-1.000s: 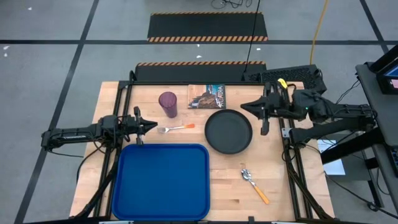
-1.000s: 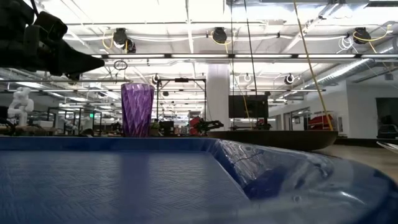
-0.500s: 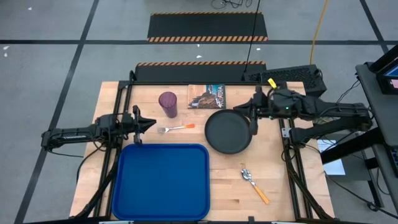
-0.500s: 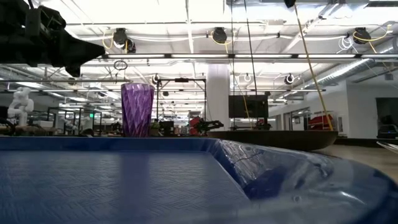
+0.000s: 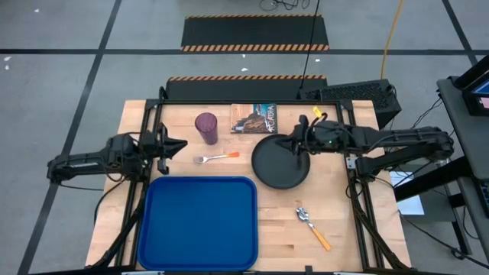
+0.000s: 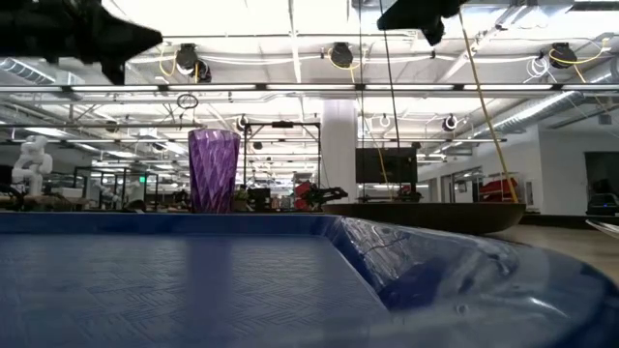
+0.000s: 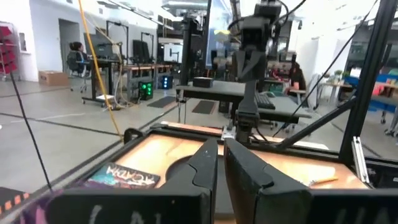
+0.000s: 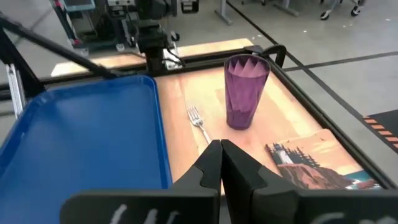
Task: Pick and place plate/cup/fork/spoon on tray
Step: Put the violet glass on the top left of the blue blue serving tray
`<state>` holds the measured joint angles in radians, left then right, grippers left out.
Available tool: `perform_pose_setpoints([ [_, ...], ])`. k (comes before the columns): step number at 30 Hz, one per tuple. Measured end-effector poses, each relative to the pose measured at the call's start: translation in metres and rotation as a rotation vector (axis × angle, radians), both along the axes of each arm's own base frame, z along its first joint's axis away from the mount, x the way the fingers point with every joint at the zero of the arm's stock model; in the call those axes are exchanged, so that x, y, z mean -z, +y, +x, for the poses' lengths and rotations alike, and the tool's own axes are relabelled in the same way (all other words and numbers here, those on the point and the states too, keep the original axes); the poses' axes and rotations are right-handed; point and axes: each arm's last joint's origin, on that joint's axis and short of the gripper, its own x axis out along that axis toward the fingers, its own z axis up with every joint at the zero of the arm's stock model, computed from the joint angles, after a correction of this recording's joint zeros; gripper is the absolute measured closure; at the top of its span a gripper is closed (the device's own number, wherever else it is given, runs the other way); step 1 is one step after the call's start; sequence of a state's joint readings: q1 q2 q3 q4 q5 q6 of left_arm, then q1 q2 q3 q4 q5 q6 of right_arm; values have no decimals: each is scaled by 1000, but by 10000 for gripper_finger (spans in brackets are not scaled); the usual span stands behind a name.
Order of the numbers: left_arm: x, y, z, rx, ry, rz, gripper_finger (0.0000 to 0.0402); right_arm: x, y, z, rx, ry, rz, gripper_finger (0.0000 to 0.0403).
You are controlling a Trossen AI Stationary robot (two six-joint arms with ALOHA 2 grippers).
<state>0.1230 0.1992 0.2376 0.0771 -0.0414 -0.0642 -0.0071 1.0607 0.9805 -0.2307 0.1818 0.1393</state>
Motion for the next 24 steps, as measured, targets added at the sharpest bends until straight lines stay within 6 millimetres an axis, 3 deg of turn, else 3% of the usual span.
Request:
perform_pose_setpoints([
  [6, -45, 1, 9, -12, 153, -12, 369, 28, 0, 2, 10, -69, 29, 403],
  [14, -90, 5, 41, -8, 347, 51, 369, 68, 0, -3, 37, -68, 100, 403],
  [18, -103, 8, 63, 4, 490, 84, 367, 82, 0, -6, 48, -29, 121, 403],
  [24, -106, 17, 98, -23, 706, 94, 333, 83, 0, -6, 44, -27, 115, 403],
])
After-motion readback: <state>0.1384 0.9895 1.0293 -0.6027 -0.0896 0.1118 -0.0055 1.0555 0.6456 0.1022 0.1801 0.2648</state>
